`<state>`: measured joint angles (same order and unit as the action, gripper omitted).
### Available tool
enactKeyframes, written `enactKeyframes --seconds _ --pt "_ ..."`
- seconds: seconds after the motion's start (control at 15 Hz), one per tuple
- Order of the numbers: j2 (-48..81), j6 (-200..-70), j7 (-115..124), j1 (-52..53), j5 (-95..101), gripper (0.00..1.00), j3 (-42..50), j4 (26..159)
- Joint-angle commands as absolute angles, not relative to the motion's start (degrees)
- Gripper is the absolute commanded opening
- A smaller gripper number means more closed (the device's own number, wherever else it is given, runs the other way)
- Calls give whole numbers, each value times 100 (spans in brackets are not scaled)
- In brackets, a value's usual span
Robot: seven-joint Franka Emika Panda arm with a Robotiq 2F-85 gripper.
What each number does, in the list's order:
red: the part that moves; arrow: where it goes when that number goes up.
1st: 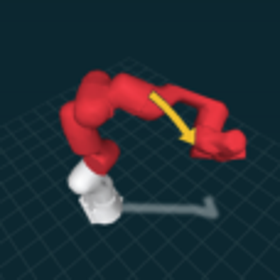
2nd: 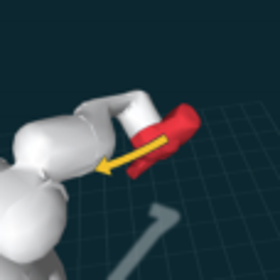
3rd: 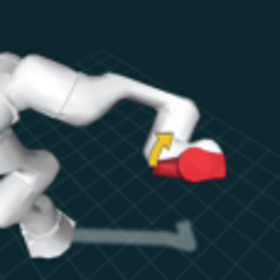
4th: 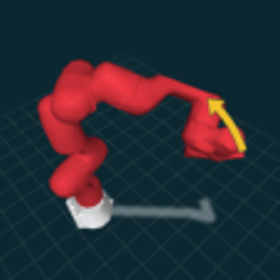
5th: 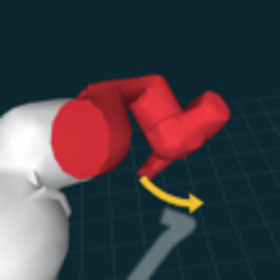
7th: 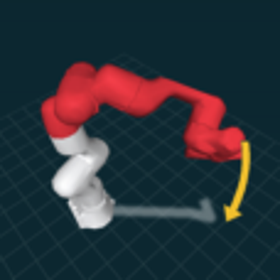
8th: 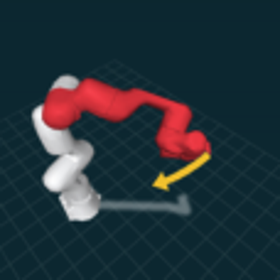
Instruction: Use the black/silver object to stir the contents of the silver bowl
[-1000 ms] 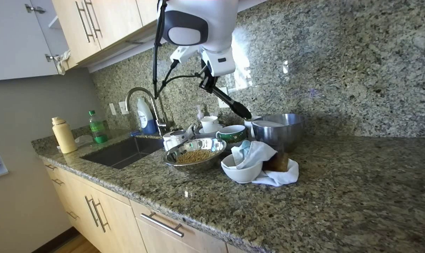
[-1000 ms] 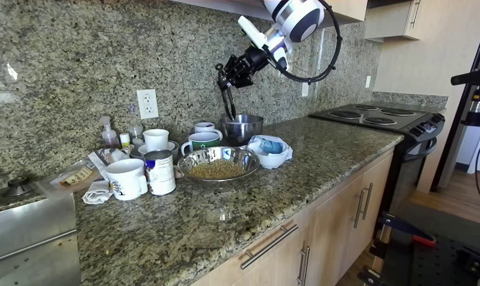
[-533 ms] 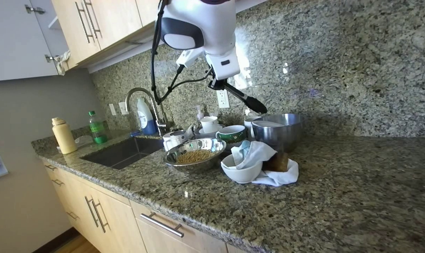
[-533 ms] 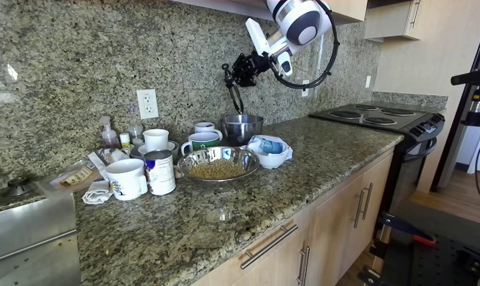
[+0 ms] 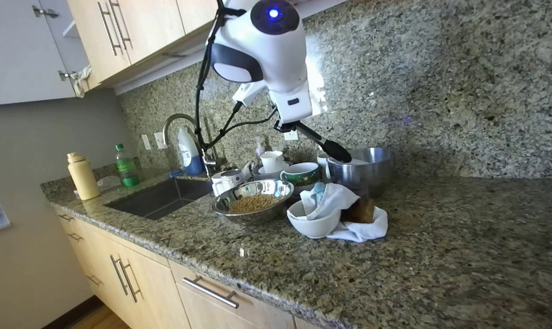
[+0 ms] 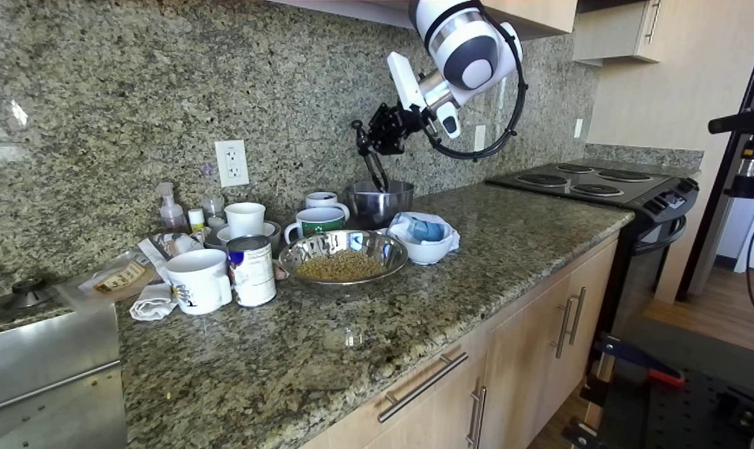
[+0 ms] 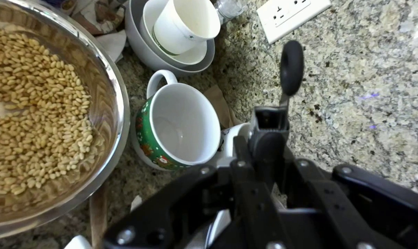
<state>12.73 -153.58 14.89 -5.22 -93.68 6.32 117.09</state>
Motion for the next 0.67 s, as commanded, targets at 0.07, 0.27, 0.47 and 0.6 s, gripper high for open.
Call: enactKeyframes --seconds 0.07,0.27,0.47,0.6 --pt "1342 -15554 1286 -461 -9688 5 597 11765" --pt "1353 -15600 1221 -445 -9761 5 610 11772" --pt "1365 -15633 1181 -458 -9839 5 624 11753" --pt "1388 -15692 1177 -458 -9862 5 634 11722"
